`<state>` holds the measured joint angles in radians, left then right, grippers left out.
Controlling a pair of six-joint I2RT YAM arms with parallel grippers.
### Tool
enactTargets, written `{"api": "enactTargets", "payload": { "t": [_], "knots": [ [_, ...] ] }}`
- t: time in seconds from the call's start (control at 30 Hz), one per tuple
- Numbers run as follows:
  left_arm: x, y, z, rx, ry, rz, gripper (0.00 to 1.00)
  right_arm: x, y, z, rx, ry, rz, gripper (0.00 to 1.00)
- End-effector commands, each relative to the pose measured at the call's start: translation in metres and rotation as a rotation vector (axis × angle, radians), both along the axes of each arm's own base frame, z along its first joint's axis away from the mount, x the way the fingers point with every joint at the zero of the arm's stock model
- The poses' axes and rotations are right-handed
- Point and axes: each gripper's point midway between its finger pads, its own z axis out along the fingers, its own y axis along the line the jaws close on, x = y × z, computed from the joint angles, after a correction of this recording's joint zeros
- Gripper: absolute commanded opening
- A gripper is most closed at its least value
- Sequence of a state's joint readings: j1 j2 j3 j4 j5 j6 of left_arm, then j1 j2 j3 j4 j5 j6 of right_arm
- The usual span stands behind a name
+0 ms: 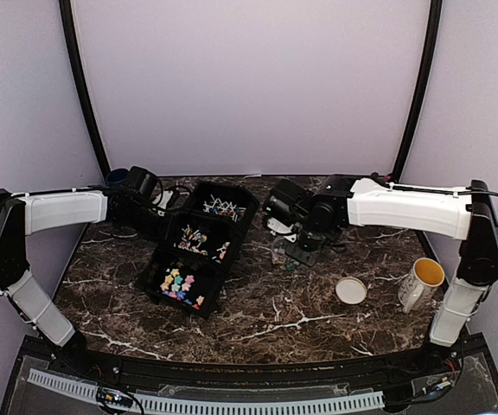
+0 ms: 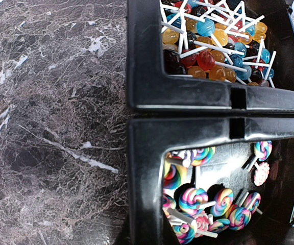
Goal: Pack the candies
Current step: Place the fake candies in the packing bottle, then place the storage box at the center of the board.
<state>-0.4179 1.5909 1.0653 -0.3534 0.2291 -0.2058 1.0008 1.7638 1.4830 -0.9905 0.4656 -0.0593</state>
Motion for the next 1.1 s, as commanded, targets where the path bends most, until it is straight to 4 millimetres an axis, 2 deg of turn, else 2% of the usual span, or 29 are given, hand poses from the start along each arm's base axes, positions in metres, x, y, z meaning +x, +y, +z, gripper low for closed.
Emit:
{"api": "enactTargets", "payload": {
  "t": [0.0, 0.23, 0.37, 0.43, 0.57, 0.87, 1.07],
  "knots": [
    [0.017, -0.021, 0.049, -0.121, -0.107, -0.038, 0.00, 0.009, 0.015, 0.022, 0.071, -0.068, 0.014, 0.00],
    [0.015, -0.022, 0.037, -0.060, -0.074, -0.069, 0.00, 0.004, -0.002, 0.061, 0.209, -0.195, -0.003, 0.00],
    [0.011, -0.024, 0.025, 0.003, -0.052, -0.110, 0.00, -0.002, -0.007, 0.072, 0.347, -0.278, 0.011, 0.00],
    [0.009, -0.024, 0.018, 0.023, -0.033, -0.126, 0.00, -0.005, -0.011, 0.069, 0.403, -0.317, 0.021, 0.00],
    [0.004, -0.023, 0.004, 0.086, 0.001, -0.152, 0.00, -0.007, -0.018, 0.079, 0.491, -0.384, 0.011, 0.00],
    [-0.004, -0.026, -0.020, 0.155, 0.062, -0.200, 0.00, -0.011, -0.008, 0.083, 0.546, -0.403, 0.058, 0.00],
    [-0.011, -0.026, -0.028, 0.181, 0.096, -0.212, 0.01, -0.010, -0.007, 0.091, 0.556, -0.427, 0.074, 0.00]
  ]
}}
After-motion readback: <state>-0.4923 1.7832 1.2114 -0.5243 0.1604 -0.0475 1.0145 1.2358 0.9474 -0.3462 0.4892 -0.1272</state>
